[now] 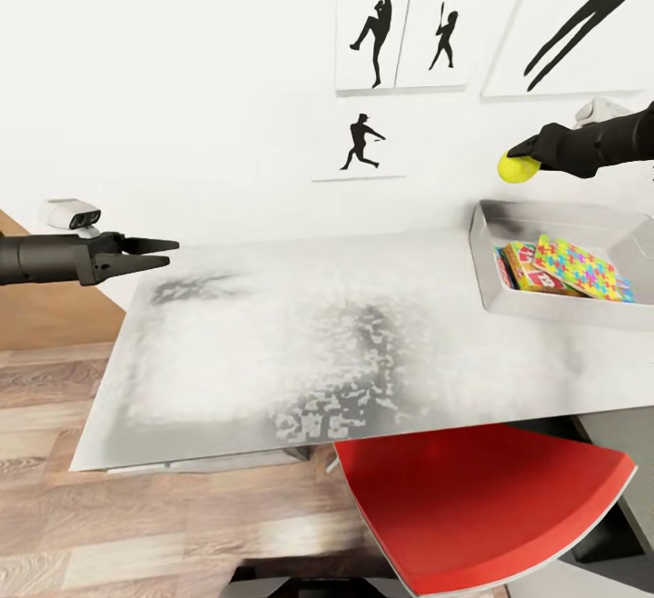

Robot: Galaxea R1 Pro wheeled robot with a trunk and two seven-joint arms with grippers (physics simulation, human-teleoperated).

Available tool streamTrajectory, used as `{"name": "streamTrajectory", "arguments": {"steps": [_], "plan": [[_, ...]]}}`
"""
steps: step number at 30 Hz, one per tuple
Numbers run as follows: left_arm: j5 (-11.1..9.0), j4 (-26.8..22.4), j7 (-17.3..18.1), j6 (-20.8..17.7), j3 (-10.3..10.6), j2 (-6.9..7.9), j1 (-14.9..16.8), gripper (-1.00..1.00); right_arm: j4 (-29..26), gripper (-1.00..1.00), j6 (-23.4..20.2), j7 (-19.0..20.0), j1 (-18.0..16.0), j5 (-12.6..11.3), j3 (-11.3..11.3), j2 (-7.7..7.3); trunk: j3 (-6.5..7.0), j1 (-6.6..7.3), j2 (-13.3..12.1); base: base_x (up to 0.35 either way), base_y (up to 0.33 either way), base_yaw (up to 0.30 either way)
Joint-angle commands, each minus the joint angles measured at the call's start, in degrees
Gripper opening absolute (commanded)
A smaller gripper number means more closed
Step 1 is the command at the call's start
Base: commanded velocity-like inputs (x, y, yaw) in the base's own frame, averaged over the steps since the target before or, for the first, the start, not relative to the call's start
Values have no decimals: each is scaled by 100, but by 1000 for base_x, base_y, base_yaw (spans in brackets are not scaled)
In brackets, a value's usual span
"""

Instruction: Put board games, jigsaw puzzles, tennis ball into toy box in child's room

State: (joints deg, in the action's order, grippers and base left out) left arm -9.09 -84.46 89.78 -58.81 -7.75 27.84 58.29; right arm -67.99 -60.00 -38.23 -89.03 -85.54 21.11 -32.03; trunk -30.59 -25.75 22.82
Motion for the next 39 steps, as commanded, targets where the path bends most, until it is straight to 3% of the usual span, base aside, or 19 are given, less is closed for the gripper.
{"name": "streamTrajectory", "arguments": {"steps": [1,27,32,39], "plan": [[3,0,22,-61,2,2,2,100,-3,-100,0,-53,-9,-58,16,-7,1,-4,9,0,0,0],[12,6,22,-37,2,1,-120,100,-39,-100,0,-61,192,-59,24,-5,249,-4,9,0,0,0],[12,4,22,-34,2,2,-161,100,-47,-100,0,-68,623,-53,17,2,297,-4,9,0,0,0],[20,7,22,-27,2,-1,-300,100,-47,-100,0,-70,744,-51,16,-16,364,-4,9,0,0,0]]}}
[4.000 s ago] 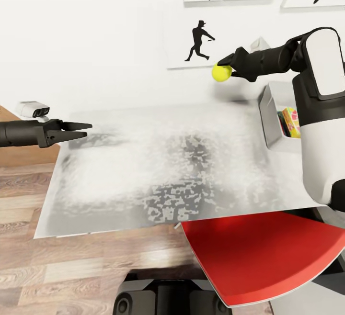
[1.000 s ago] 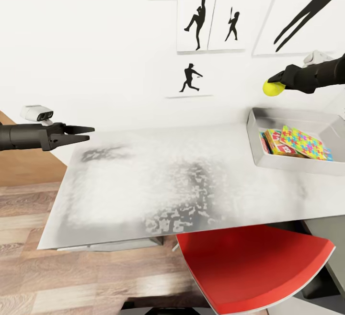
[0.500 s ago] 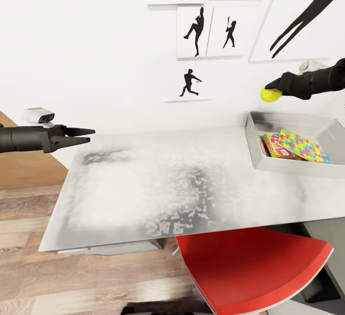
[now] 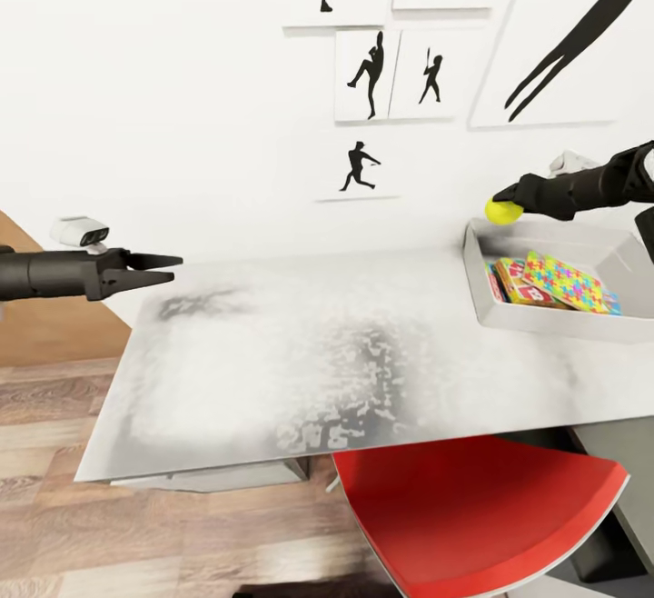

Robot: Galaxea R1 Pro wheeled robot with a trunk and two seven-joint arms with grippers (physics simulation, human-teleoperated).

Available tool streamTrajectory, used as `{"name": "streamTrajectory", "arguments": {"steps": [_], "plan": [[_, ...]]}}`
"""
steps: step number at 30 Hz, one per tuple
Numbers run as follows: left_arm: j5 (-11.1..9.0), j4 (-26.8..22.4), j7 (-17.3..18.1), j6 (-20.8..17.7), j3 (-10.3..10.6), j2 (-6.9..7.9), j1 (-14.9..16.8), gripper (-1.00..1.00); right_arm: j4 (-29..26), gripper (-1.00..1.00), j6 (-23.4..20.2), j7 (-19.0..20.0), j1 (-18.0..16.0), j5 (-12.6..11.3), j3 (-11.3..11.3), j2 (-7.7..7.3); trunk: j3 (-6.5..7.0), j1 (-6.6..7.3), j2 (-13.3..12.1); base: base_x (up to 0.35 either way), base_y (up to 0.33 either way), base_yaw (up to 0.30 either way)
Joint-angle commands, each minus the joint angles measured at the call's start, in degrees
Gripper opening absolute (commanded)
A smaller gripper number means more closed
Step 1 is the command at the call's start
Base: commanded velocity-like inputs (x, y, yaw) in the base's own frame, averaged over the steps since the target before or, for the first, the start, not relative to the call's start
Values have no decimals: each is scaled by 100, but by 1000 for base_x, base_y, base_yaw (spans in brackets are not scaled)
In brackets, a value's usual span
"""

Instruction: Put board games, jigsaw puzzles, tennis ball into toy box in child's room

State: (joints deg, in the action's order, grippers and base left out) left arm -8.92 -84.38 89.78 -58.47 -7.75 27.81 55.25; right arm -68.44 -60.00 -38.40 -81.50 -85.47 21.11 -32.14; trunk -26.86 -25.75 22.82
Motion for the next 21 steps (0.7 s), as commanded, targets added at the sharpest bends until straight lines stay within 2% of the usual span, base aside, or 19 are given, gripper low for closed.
{"name": "streamTrajectory", "arguments": {"steps": [1,5,10,12,18,21], "plan": [[4,0,22,-60,2,0,-9,100,-5,-100,0,-53,14,-58,16,-14,0,-4,10,0,0,0],[4,1,22,-59,2,-3,-33,100,-51,-100,0,-53,221,-72,15,-96,39,-4,10,0,0,0],[14,6,22,-59,2,1,-99,100,-113,-100,0,1,329,-155,15,-361,86,-4,10,0,0,0],[13,8,22,-59,2,1,-145,100,-211,-100,0,51,356,-384,18,-489,105,-4,10,0,0,0],[21,10,22,-59,2,0,-202,100,-746,-100,0,99,601,-1427,16,-816,163,-4,10,0,0,0],[21,10,22,-59,2,2,-219,100,-838,-100,0,103,633,-1680,21,-878,191,-4,10,0,0,0]]}}
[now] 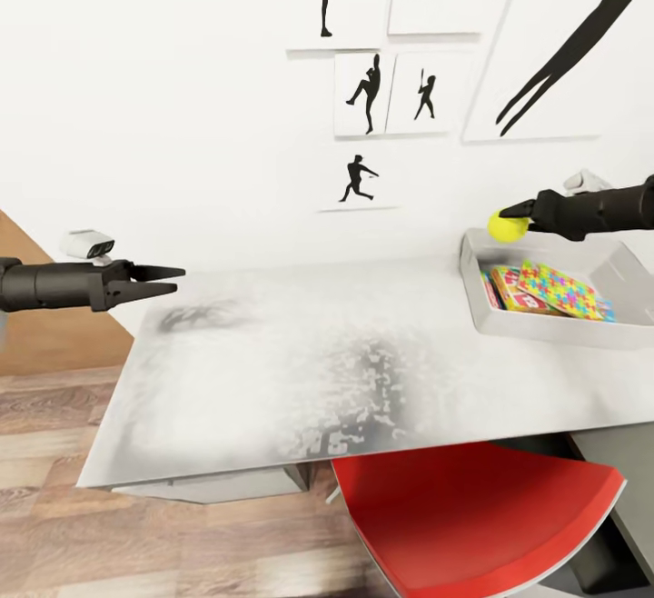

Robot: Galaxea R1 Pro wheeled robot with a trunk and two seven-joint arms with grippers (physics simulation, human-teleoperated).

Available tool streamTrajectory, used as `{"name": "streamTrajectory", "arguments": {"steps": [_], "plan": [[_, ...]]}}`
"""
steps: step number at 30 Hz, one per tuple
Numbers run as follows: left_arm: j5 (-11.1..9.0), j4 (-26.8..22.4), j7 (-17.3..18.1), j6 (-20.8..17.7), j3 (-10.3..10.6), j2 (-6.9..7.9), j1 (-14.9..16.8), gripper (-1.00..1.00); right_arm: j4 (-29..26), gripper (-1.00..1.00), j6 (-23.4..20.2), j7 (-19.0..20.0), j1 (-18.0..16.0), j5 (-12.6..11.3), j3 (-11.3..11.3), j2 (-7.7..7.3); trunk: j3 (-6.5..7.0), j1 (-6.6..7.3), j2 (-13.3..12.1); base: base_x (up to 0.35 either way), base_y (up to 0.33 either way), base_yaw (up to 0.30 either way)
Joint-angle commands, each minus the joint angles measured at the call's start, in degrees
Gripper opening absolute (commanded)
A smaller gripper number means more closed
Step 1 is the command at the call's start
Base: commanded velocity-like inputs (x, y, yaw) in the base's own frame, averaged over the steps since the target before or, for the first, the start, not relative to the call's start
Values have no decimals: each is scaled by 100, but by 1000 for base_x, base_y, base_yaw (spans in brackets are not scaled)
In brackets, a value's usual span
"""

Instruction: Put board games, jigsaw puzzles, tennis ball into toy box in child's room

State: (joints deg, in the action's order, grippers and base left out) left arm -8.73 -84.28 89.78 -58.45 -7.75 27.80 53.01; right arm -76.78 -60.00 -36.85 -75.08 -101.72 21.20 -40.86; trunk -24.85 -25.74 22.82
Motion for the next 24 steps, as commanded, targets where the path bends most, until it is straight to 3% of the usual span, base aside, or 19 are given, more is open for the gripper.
{"name": "streamTrajectory", "arguments": {"steps": [1,4,8,11,14,15,19,24], "plan": [[5,0,22,-61,2,2,-4,100,-17,-100,0,-49,4,-94,14,-13,0,-4,10,0,0,0],[15,0,22,-61,-4,5,-52,100,-275,-100,0,-30,188,-306,15,-24,29,-4,10,0,0,0],[11,0,22,-61,-8,6,-140,100,-775,-100,0,-25,581,-843,14,-24,67,-4,10,0,0,0],[-7,4,22,-59,-39,11,-305,100,-976,-100,0,11,863,-978,15,-5,95,-4,10,0,0,1],[-12,7,22,-55,-58,19,-501,100,-1170,-100,0,314,1109,-1013,16,16,124,-4,10,0,0,34],[-15,8,22,-53,-103,21,-593,100,-1273,-100,0,610,1273,-1015,16,22,134,-4,10,0,0,53],[-26,8,22,-33,-476,22,-763,100,-1385,-100,30,1383,1660,-995,11,32,172,-4,10,0,0,59],[-23,8,22,-26,-648,16,-894,100,-1407,-100,42,1610,1804,-998,15,70,220,-4,10,0,0,25]]}}
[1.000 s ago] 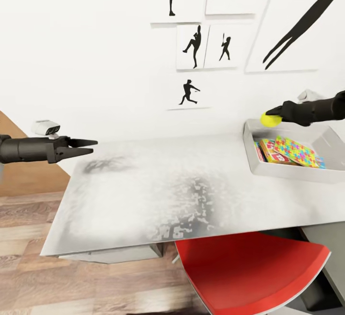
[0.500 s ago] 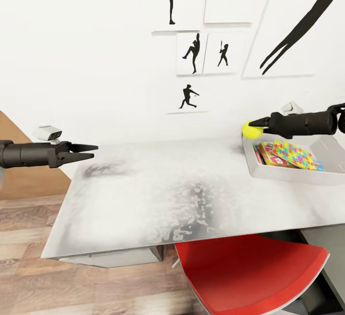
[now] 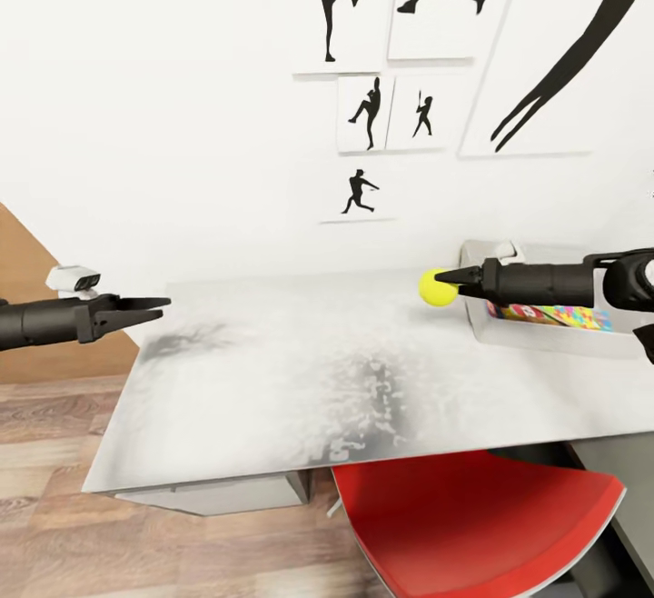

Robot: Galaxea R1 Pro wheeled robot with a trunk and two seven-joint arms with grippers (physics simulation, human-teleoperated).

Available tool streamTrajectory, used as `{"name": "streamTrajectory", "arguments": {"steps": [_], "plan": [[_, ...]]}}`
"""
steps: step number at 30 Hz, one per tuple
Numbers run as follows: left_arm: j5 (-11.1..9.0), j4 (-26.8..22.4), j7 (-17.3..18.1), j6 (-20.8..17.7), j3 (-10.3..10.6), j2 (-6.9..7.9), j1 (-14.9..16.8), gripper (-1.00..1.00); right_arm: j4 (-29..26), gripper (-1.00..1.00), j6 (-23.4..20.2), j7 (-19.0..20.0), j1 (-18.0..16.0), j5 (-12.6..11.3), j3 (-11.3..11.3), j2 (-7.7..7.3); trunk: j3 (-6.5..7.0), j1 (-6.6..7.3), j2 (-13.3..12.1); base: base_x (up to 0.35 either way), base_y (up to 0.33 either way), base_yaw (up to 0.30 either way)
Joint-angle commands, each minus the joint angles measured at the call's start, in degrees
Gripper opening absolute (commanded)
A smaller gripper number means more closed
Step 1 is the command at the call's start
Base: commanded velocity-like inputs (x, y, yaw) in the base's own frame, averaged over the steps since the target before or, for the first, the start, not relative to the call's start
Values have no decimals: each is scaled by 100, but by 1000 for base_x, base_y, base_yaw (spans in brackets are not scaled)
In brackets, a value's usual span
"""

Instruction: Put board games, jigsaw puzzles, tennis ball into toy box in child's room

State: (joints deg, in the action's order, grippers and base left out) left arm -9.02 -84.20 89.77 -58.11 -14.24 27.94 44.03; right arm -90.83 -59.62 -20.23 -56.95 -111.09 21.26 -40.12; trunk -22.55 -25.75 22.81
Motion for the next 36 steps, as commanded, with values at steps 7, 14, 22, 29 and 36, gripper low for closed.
{"name": "streamTrajectory", "arguments": {"steps": [7,14,22,29,36], "plan": [[5,0,23,-60,-25,1,-25,100,-10,-100,205,-20,31,-70,10,3,57,-4,10,0,0,2],[12,0,23,-60,-26,1,-31,100,-11,-100,221,-17,35,-71,10,4,124,-4,10,0,0,0],[9,0,23,-60,-27,9,-35,100,-12,-100,222,-16,50,-61,10,4,200,-4,10,0,0,0],[13,0,23,-58,-32,11,-35,100,-7,-100,222,-19,153,-34,10,4,267,-4,10,0,0,0],[14,0,23,-52,-35,15,-35,100,-5,-100,222,-19,165,-11,10,4,334,-4,10,0,0,0]]}}
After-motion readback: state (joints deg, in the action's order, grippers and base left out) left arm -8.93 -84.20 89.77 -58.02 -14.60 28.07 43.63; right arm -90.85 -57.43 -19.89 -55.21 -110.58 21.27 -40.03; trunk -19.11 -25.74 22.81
